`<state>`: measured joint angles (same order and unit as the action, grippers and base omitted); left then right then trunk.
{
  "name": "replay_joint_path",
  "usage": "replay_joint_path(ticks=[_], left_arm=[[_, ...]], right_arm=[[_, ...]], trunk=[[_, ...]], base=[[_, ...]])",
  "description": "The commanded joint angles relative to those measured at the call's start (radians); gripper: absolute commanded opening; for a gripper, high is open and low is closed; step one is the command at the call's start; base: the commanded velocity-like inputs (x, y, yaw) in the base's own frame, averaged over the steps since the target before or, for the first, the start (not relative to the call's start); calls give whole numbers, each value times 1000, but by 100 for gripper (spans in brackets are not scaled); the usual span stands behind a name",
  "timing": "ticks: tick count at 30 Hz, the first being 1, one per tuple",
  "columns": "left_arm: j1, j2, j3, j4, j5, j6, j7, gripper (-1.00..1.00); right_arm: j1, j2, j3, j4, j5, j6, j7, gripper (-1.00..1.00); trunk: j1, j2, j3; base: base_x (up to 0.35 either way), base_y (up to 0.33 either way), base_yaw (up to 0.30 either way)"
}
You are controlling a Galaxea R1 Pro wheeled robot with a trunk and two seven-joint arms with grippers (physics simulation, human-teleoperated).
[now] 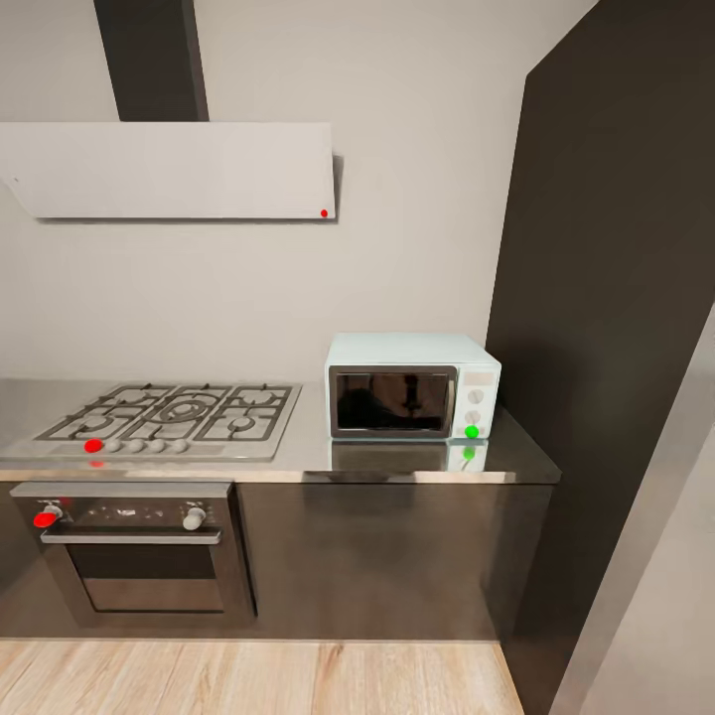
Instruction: In the kitchen, take the popcorn bag from the countertop, put it into the microwave, and heat it until the popcorn is cooked so the cooked popcorn ends up inside the bag.
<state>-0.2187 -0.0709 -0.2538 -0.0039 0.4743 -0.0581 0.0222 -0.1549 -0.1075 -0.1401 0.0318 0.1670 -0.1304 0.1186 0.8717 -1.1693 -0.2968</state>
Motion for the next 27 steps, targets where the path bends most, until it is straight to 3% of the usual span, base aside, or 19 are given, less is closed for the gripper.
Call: replay_joint_path(ticks=[1,10,11,12,13,14,15,16,18,21,27], left_arm=[[-1,0,-9,1,8,-3,2,100],[-1,2,-9,1,7,-3,2,100],[-1,42,-195,-10,68,109,-446,100],[-1,52,-159,-14,190,97,-29,100],[-1,52,-159,-15,190,96,-28,100],[-1,52,-160,-17,190,95,-29,100],[-1,51,-160,-20,188,95,-30,100],[-1,51,-160,-21,187,93,-32,100],[-1,54,-167,-22,179,91,-33,100],[-1,93,-171,-17,176,90,-29,100],[-1,100,-171,-18,174,90,-28,100]], right_arm=[[0,0,-9,3,9,-6,2,-100],[5,0,-9,3,9,-5,3,-100],[16,39,-355,2,556,-42,-140,-100],[17,-39,-424,1,222,-48,-261,-100],[17,12,-418,1,344,-47,-258,-100],[17,64,-406,1,516,-45,-258,-100],[17,87,-403,2,620,-44,-258,-100],[17,96,-403,2,666,-43,-257,-100],[17,100,-404,2,693,-43,-258,-100],[17,94,-405,2,694,-43,-258,-100],[16,91,-406,2,697,-43,-258,-100]], trunk=[[0,-1,-1],[0,-1,2],[0,-1,2],[0,-1,2],[0,-1,2],[0,-1,2],[0,-1,2],[0,-1,2],[0,-1,2],[0,-1,2],[0,-1,2]], base=[[0,0,63],[0,0,245],[0,0,0],[0,0,0],[0,0,0],[0,0,0],[0,0,0],[0,0,0],[0,0,0],[0,0,0],[0,0,0]])
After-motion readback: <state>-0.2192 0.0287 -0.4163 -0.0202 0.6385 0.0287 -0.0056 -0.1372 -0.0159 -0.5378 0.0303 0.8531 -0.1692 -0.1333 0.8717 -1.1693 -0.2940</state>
